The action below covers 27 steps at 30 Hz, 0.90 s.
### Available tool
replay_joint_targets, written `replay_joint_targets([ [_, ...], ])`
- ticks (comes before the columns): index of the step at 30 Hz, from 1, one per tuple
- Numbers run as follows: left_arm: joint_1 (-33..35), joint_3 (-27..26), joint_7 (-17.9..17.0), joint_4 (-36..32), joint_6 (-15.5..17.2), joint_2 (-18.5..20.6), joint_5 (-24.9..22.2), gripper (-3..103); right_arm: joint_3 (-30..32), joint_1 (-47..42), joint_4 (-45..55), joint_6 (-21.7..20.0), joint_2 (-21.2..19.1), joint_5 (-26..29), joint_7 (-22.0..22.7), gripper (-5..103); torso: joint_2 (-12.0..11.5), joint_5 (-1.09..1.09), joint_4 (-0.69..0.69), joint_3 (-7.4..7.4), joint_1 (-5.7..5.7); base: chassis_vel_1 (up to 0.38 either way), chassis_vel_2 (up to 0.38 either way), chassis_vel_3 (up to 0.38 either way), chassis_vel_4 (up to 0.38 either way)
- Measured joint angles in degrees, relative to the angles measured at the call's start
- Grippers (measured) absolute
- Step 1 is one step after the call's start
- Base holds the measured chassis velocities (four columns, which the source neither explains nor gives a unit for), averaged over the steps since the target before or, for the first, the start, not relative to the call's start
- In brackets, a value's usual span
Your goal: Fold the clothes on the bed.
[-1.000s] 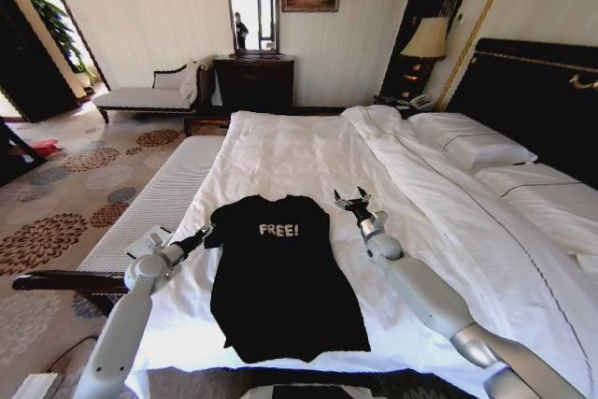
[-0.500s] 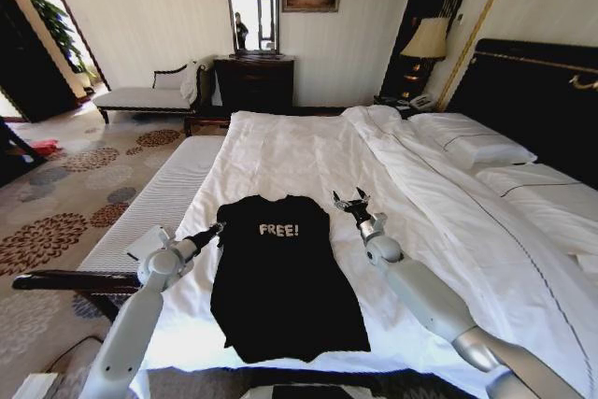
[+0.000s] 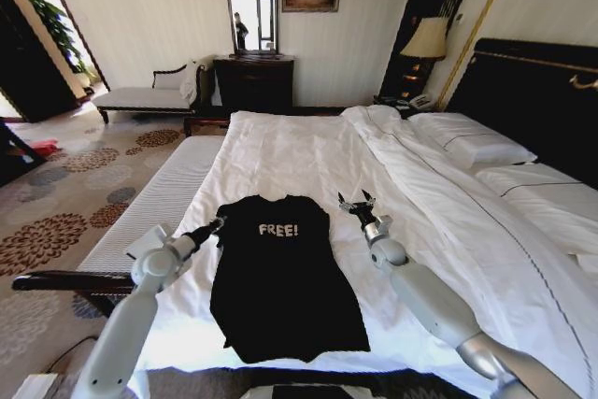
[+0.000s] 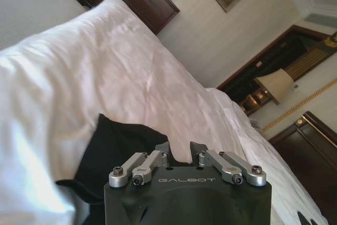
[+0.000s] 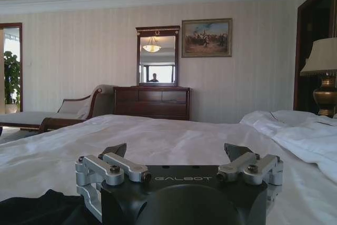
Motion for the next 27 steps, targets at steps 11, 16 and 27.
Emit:
replay_joint_targets([
  [11, -1.0, 0.4, -2.6, 9.1, 2.1, -1.9, -2.1, 67, -1.6, 1.0, -0.1, 0.0, 0.8, 0.0, 0.9, 100, 0.0, -0.02, -0.03, 0.01, 0.0, 0.0, 0.0, 0.0, 0.0],
  [16, -1.5, 0.6, -2.6, 10.5, 2.4, -2.4, -2.4, 83, -1.3, 0.7, -0.3, -0.1, 0.3, 0.0, 0.9, 100, 0.0, -0.01, -0.02, 0.0, 0.01, 0.0, 0.0, 0.0, 0.0],
  [27, -2.0, 1.0, -2.3, 12.1, 2.1, -3.2, -1.9, 100, -1.1, 0.9, -1.1, -0.1, 0.1, -0.1, 0.7, 100, 0.0, -0.01, -0.01, 0.0, 0.01, 0.0, 0.0, 0.0, 0.0],
])
